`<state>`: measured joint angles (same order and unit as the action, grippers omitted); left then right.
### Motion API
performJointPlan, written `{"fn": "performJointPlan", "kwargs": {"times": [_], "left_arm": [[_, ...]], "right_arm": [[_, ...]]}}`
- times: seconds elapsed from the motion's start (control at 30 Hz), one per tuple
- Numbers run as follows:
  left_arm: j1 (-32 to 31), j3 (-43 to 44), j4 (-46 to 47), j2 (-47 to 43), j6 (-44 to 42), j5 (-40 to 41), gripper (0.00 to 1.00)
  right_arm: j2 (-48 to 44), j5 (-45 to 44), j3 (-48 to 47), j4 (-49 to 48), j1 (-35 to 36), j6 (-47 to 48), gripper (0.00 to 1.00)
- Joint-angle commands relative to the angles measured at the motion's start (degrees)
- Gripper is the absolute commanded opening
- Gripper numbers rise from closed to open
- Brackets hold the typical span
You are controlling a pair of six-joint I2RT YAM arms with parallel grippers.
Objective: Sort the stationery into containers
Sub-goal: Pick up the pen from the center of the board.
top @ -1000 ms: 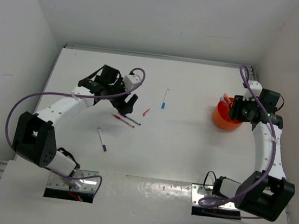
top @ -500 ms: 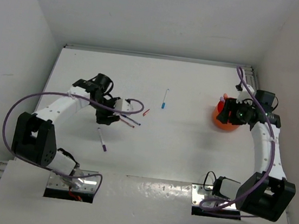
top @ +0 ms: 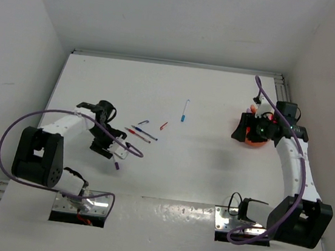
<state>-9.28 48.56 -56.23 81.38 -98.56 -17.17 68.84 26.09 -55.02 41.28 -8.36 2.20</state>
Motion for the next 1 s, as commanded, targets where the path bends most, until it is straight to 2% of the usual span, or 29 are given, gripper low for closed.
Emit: {"fn": "performJointPlan", "kwargs": {"times": [0.0, 0.13, 0.53, 0.6, 0.7, 0.87, 0.97], "left_arm": [[0.2, -0.7, 3.0, 0.4, -7.3, -3.8, 0.70], [-1.2, -2.6, 5.2, 0.3, -8.5, -4.6, 0.68], [-4.7, -13.7, 10.1, -2.7, -12.1, -2.0, 0.50], [-5.4, -14.7, 10.9, -2.7, -11.8, -1.1, 0.45], [-6.1, -15.9, 13.9, -2.4, -9.6, -1.4, 0.28], [-7.9, -16.7, 16.3, -2.5, -4.4, -2.5, 0.07], [-9.0, -14.6, 16.2, -3.2, 1.8, -4.2, 0.00]], "right_arm": [[-0.5, 1.1, -0.3, 0.2, 0.4, -0.9, 0.68], [0.0, 1.7, -0.3, 0.2, 0.4, -1.0, 0.68], [0.8, 2.6, -1.3, 0.8, 0.4, -1.0, 0.67], [0.9, 2.7, -1.6, 1.0, 0.3, -1.1, 0.66], [0.9, 3.4, -1.7, 1.0, 0.4, -1.6, 0.66], [0.5, 4.9, -1.6, 1.1, 0.6, -1.8, 0.65], [-0.2, 8.1, -1.6, 1.3, 0.6, -4.0, 0.65]]}}
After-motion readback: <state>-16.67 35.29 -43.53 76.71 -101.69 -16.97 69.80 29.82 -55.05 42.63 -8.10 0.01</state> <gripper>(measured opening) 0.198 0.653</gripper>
